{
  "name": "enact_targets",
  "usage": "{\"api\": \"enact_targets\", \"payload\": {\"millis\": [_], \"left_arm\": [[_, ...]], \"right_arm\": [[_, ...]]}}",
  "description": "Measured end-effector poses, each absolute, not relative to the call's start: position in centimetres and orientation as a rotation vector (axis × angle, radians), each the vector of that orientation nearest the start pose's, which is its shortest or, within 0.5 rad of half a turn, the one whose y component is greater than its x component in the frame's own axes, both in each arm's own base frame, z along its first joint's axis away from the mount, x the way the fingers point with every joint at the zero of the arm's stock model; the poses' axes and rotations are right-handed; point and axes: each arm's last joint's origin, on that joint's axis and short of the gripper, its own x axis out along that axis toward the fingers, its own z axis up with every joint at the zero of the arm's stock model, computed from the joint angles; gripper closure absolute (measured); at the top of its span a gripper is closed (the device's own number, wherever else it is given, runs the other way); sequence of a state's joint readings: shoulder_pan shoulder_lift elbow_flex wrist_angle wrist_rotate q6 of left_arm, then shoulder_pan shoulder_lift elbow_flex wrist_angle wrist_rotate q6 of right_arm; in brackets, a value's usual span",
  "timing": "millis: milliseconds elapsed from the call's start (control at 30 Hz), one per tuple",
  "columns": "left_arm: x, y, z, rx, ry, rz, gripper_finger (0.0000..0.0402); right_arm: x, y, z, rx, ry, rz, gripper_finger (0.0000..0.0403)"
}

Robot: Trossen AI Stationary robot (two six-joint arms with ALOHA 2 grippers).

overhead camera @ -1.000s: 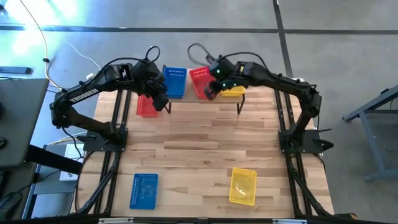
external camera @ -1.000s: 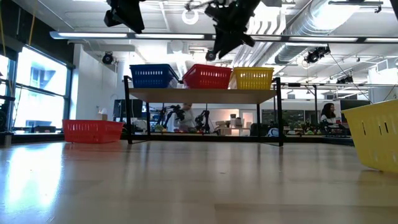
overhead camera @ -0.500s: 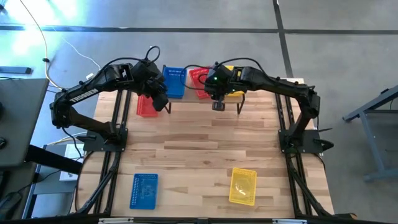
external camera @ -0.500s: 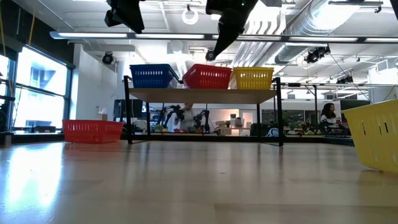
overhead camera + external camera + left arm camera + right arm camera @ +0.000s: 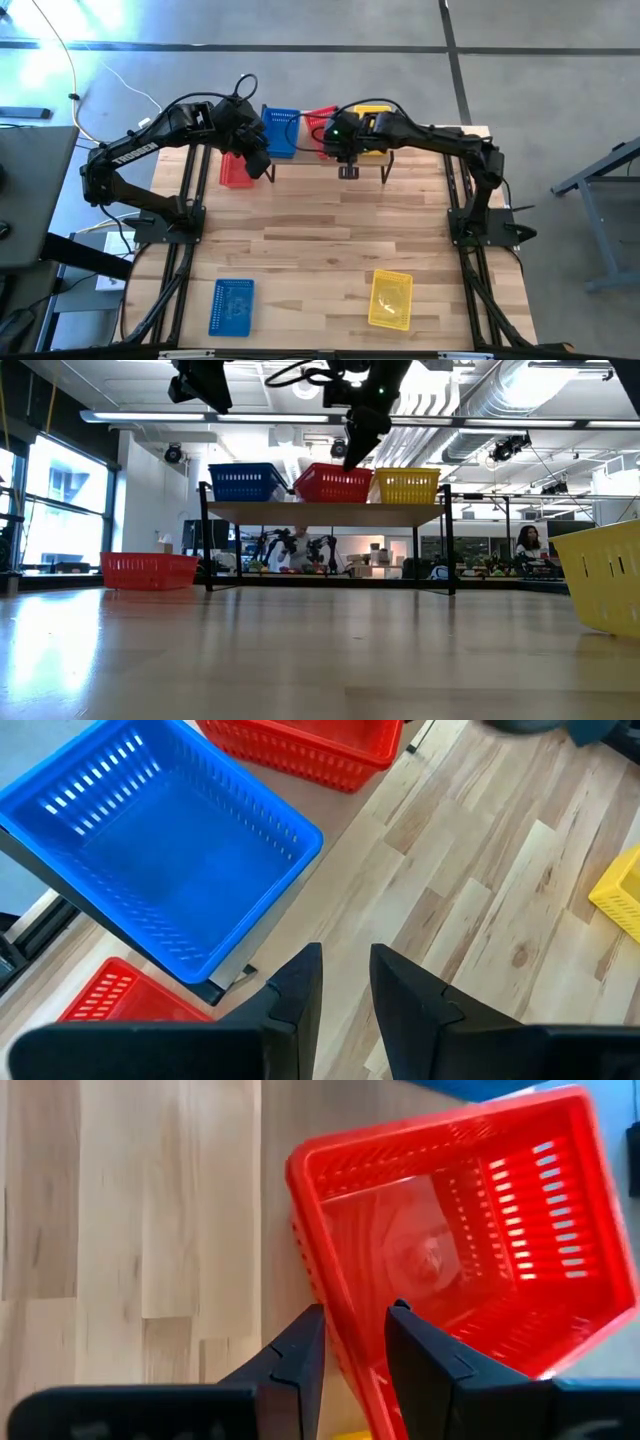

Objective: Stack baskets on shelf by color
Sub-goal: Stack the bottom red basket into the other red basket on the shelf

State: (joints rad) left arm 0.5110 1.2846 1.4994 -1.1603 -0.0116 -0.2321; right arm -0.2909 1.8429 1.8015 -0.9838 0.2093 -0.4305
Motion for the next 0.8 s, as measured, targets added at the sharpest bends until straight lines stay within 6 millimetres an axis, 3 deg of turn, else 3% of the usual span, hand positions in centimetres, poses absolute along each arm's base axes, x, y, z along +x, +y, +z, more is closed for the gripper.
{"api": "enact_targets", "payload": {"millis": [233,800], "left_arm": [[20.0,11.2,38.9,-0.446,0.865,0.591,0.0324],[20.0,11.2,38.9,-0.445,0.865,0.591,0.0324]], "right_arm": [[37.8,-11.8,31.5,-0.333,1.116,-0.211,0.0309],[39.4,-11.7,31.9,-0.288,0.958,-0.209,0.0309]]}}
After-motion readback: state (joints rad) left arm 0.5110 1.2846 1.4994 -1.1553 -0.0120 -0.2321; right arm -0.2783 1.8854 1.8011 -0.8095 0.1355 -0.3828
